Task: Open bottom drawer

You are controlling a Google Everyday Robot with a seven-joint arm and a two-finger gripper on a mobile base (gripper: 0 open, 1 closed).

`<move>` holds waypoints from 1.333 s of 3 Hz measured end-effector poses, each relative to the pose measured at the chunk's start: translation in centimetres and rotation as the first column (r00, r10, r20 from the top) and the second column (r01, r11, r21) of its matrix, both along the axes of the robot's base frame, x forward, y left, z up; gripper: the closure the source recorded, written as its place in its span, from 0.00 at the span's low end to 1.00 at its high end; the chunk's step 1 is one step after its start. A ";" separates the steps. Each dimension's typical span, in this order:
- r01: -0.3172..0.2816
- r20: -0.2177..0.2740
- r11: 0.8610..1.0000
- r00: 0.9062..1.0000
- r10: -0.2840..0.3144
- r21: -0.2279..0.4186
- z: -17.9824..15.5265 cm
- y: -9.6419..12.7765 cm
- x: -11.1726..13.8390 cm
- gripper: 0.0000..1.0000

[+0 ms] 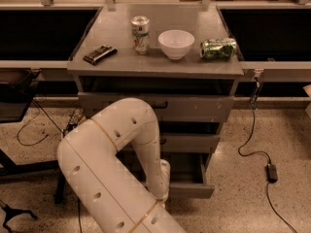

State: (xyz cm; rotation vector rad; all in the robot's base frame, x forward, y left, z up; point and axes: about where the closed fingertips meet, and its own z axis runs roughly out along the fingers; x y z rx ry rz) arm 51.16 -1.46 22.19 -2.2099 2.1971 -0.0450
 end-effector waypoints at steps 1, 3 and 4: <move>-0.040 0.034 0.999 0.999 0.040 0.021 0.9 0.7 1.8 0.00; -0.114 0.078 0.992 0.991 0.110 0.054 1.2 3.0 4.7 0.00; -0.156 0.085 0.984 0.985 0.149 0.083 -0.3 4.4 5.6 0.00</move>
Offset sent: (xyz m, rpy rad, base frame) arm 0.0538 0.0334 0.0342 0.0401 -0.1096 0.1218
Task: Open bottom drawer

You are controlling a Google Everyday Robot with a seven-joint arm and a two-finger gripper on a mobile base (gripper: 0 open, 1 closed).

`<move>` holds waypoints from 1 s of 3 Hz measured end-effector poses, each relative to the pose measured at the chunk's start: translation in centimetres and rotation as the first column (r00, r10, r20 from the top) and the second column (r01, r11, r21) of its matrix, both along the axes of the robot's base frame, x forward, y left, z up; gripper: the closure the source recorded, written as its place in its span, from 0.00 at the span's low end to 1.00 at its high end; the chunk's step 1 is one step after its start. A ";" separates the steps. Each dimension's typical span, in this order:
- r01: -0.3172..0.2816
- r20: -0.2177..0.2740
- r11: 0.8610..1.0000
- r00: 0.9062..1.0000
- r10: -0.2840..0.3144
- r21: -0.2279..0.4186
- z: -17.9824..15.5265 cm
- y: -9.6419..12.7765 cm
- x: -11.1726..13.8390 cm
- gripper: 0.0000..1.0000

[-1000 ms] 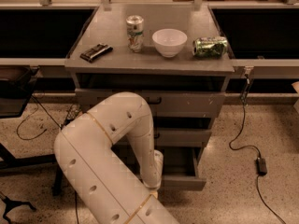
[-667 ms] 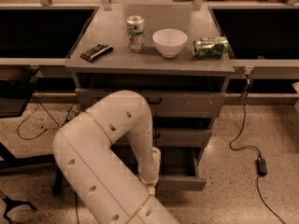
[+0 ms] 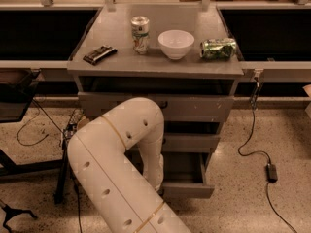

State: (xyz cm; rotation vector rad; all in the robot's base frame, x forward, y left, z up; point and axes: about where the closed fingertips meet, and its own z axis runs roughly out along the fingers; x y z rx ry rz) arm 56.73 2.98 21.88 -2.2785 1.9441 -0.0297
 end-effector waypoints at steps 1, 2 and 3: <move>-0.046 0.045 0.998 0.998 0.045 0.038 -1.4 2.8 3.3 0.00; -0.047 0.046 0.998 0.998 0.045 0.039 -1.5 2.9 3.4 0.00; -0.043 0.022 0.998 0.999 0.042 0.047 -2.7 2.7 2.3 0.00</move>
Offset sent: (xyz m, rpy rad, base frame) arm 0.0791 0.0416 -0.0177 0.0612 -0.0559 0.0578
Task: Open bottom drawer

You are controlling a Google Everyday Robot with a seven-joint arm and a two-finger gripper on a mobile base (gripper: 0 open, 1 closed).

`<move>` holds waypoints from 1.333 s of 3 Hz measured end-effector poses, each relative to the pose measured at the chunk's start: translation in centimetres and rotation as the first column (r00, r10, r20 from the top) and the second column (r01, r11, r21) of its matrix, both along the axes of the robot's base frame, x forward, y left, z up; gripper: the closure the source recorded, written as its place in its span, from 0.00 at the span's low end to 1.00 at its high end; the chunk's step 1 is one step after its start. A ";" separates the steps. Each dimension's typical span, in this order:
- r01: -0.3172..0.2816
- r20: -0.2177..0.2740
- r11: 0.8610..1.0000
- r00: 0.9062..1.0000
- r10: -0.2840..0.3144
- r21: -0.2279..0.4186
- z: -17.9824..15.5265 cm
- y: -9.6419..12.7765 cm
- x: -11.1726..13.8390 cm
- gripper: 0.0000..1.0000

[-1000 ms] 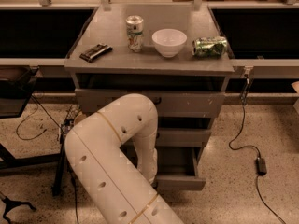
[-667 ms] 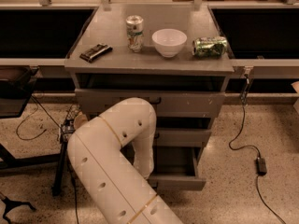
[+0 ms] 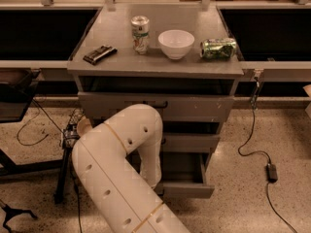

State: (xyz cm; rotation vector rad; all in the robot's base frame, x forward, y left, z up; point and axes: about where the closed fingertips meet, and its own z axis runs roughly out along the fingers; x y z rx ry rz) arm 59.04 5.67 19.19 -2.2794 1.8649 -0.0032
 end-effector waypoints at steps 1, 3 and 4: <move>0.012 -0.029 1.000 1.000 -0.011 0.016 -2.1 -0.1 -0.9 0.00; 0.028 -0.072 0.999 0.997 -0.025 0.038 -4.6 -0.4 -1.0 0.19; 0.033 -0.091 0.999 0.995 -0.030 0.032 -4.7 -0.8 -0.9 0.42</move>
Offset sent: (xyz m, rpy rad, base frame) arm 0.0184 -0.0022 -0.0551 0.0624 0.0807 -0.0361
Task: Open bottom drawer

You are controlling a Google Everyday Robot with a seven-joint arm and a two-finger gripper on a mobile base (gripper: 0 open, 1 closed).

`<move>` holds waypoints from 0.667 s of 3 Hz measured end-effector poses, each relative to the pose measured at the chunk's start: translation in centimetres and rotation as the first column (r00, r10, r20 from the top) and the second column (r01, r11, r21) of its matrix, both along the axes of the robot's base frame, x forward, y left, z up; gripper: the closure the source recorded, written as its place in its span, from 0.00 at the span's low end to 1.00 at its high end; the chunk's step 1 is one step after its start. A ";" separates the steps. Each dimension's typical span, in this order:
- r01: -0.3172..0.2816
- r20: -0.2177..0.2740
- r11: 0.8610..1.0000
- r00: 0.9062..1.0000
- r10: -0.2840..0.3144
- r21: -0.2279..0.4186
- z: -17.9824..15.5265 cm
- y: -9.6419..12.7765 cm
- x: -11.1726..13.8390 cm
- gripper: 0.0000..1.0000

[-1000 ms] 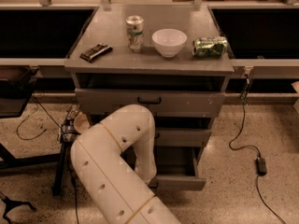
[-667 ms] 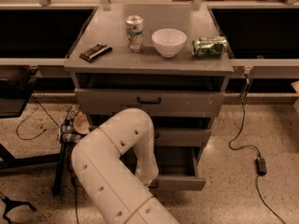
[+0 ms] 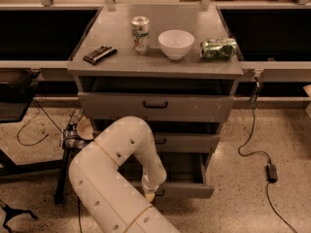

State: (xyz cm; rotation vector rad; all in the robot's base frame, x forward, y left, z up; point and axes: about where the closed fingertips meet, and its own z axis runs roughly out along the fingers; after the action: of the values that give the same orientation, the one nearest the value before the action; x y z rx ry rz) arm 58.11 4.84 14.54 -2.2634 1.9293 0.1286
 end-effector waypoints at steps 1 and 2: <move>0.002 -0.026 1.000 1.000 -0.002 -0.011 0.5 -0.6 -0.5 0.65; 0.003 -0.048 1.000 0.999 -0.004 -0.019 0.5 -0.8 -1.1 0.88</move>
Offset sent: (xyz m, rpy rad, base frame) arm -0.0243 -0.0208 0.0124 -0.0420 0.1242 -0.0129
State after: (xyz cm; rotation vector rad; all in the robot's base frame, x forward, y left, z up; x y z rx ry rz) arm 57.01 3.99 15.05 -2.2892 1.9666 0.1666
